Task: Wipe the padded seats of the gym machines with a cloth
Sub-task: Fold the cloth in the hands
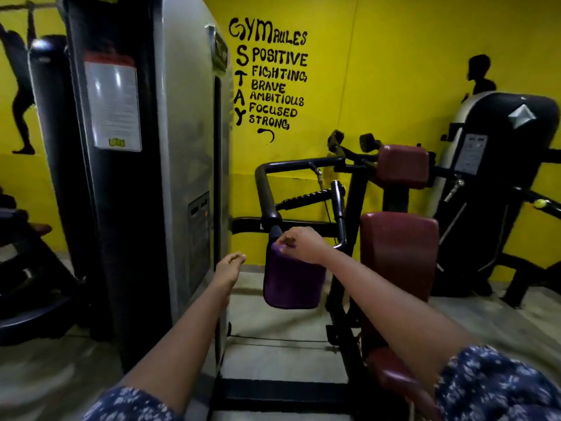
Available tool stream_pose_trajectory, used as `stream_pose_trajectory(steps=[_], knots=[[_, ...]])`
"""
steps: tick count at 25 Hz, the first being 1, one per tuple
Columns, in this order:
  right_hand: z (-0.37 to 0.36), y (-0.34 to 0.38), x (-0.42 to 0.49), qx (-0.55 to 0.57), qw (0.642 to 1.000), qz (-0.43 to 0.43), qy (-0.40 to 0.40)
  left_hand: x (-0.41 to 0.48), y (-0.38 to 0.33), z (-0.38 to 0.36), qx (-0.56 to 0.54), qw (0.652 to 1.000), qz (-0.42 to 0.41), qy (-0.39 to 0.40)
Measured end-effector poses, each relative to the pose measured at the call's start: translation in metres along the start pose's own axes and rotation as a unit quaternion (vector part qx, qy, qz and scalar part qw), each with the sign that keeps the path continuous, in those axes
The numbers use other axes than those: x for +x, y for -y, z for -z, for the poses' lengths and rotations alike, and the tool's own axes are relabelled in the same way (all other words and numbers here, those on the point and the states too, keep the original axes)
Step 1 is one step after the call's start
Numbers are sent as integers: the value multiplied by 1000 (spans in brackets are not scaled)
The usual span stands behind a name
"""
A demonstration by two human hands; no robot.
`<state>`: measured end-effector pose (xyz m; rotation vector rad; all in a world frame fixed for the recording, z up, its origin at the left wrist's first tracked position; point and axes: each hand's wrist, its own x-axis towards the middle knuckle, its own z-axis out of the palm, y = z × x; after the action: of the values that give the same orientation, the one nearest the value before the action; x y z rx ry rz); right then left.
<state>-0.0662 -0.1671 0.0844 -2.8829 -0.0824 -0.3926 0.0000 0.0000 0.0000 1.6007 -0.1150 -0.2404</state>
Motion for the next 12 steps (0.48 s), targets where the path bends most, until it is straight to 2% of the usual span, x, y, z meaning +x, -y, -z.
stream_pose_trajectory(steps=[4, 6, 8, 12], knots=[[-16, -13, 68, -107, 988, 8, 113, 44, 5, 0, 26, 999, -21, -3], [-28, -25, 91, -147, 980, 12, 137, 58, 7, -6, 32, 999, -16, 12], [-33, -29, 96, -148, 982, 22, 111, 61, 4, -14, 27, 999, -27, 38], [-9, -19, 81, 18, 1000, 3, 13, 46, -17, -25, 32, 985, -121, 120]])
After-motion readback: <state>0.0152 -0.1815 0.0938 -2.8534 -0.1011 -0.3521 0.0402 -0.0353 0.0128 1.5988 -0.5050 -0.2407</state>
